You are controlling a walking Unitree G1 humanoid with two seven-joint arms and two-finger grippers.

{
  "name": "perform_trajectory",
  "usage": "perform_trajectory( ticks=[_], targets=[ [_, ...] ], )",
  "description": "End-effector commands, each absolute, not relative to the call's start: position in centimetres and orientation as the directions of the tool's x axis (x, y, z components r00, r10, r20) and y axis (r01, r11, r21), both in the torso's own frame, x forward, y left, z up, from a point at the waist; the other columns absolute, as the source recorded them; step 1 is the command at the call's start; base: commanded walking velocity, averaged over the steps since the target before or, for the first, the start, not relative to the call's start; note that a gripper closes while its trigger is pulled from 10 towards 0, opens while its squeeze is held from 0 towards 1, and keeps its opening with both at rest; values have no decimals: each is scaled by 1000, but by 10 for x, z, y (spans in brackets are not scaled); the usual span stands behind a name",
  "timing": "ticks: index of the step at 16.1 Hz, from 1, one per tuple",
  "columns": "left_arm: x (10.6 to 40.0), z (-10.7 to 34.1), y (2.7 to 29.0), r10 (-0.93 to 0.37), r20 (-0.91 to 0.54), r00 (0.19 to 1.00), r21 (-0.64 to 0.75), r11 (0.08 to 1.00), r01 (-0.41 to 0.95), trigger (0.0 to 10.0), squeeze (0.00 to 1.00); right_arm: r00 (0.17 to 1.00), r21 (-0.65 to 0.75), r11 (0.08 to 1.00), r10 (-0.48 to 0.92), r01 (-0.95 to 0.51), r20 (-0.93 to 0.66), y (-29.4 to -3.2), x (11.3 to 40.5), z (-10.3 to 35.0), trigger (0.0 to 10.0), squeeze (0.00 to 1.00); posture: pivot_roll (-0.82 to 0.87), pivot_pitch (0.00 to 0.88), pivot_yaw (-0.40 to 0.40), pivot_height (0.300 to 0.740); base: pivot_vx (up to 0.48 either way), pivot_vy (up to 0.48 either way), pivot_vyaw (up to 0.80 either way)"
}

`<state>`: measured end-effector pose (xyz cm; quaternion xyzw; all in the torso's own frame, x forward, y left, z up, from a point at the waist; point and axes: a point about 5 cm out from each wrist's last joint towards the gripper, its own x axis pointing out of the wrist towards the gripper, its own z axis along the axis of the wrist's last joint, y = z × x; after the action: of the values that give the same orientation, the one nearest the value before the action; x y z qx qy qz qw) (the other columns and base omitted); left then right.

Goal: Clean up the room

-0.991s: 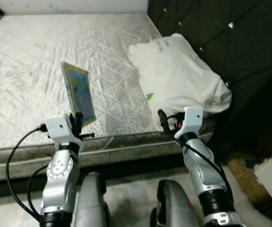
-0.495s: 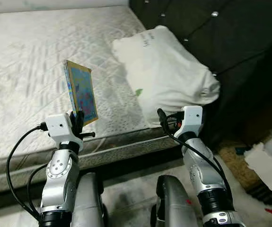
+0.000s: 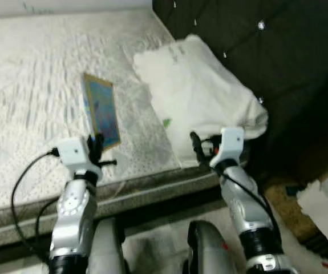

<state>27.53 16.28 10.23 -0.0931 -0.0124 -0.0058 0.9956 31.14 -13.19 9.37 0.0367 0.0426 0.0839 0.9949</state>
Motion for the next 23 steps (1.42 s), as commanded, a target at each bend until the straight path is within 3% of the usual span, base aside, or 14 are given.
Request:
perform_trajectory(
  ticks=[1,9,13,18,23],
  targets=[
    [278,112,163,-8,77,997,-175,984,21,10000,0,982,76,983,172,-166,-79,-130,313,95,10000,0,-105,71,-14,588,368,0,0],
    [291,106,153,3,36,999,-224,975,5,10000,0,985,61,986,159,-155,-68,-136,315,97,10000,0,-119,57,-23,588,0,0,0],
    [308,99,134,6,-51,999,-454,891,-28,10000,0,987,31,989,149,-148,-64,-146,313,99,10000,0,-159,57,-34,568,0,0,0],
    [309,78,98,-129,-231,964,-595,803,-35,10000,0,988,3,991,134,-134,-71,-157,311,100,10000,0,-185,63,-40,568,0,0,0],
    [301,55,98,-219,-391,894,-546,837,-33,10000,0,987,-8,990,141,-142,-82,-153,312,98,10000,0,-173,72,-44,568,0,0,0]
  ],
)
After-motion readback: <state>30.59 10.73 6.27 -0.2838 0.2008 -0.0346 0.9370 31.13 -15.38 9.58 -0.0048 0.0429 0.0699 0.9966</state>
